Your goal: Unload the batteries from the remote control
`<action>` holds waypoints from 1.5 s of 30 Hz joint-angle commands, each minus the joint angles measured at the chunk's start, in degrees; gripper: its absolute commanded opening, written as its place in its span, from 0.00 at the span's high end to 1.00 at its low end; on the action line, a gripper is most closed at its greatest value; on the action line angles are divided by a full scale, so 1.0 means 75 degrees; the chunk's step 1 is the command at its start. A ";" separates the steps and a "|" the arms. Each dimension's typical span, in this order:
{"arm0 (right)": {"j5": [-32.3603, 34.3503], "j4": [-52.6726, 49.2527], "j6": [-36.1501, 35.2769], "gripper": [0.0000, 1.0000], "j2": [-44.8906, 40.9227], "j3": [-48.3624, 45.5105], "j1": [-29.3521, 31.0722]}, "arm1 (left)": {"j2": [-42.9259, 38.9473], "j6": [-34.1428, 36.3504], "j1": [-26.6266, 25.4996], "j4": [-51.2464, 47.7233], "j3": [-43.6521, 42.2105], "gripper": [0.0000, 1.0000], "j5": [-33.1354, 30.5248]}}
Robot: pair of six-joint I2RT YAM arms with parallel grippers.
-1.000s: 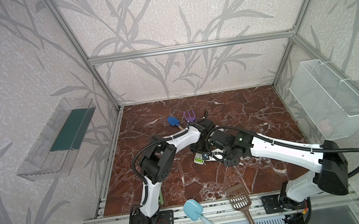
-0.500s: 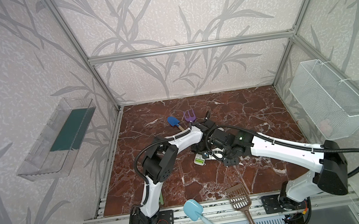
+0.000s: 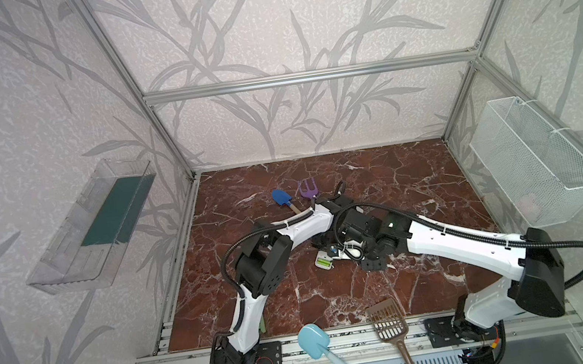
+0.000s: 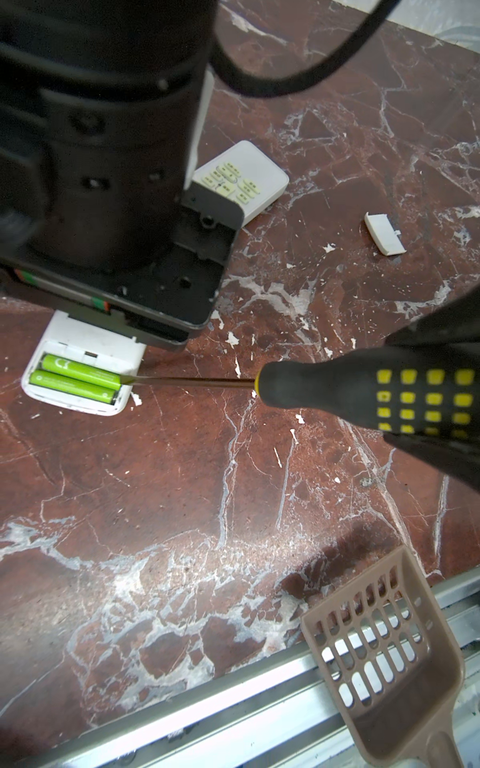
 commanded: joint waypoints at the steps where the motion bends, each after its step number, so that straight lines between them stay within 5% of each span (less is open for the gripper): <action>1: -0.0132 -0.0256 0.0116 1.00 0.0098 0.0312 0.0058 | 0.0145 -0.0143 -0.0047 -0.0361 0.0203 0.73 -0.0228; 33: 0.0053 -0.1143 0.0736 1.00 0.1116 0.1182 0.0045 | 0.0230 -0.0213 -0.0121 -0.0549 0.0319 0.75 -0.0679; 45: -0.0431 -0.0024 0.1145 1.00 0.0543 0.1070 0.0047 | 0.0301 -0.0236 -0.0147 -0.0577 0.0355 0.76 -0.0703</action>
